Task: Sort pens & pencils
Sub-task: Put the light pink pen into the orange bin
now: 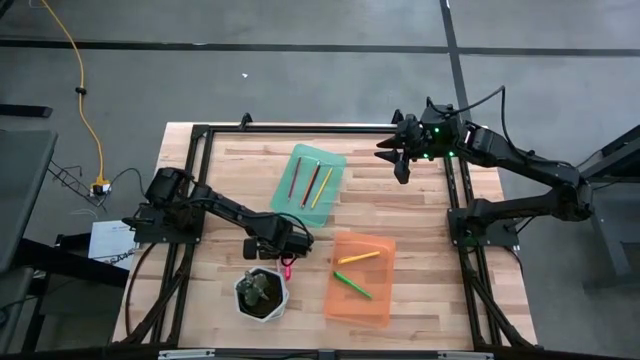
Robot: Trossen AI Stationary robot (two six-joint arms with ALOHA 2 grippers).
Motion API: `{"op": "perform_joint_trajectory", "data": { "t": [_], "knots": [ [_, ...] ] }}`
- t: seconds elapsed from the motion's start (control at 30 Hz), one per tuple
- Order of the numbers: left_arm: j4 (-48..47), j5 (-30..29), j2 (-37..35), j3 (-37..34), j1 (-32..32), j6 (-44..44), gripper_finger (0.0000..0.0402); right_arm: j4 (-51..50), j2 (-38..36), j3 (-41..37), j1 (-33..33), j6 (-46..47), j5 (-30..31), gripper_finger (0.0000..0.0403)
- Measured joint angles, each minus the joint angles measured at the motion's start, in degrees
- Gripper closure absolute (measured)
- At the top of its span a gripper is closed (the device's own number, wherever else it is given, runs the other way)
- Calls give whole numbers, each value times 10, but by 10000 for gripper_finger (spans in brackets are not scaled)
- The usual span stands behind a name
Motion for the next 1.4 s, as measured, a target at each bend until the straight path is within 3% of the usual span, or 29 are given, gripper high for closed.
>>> {"op": "perform_joint_trajectory", "data": {
  "t": [1.27, 1.4],
  "knots": [
    [-6, 6, 0, 0, 0, -9, 263, 0, 0, 0, 0, -9, 0, 285],
    [-64, -12, 0, 32, 0, -3, 263, 0, 0, 0, 0, -9, 0, 285]
  ]
}}
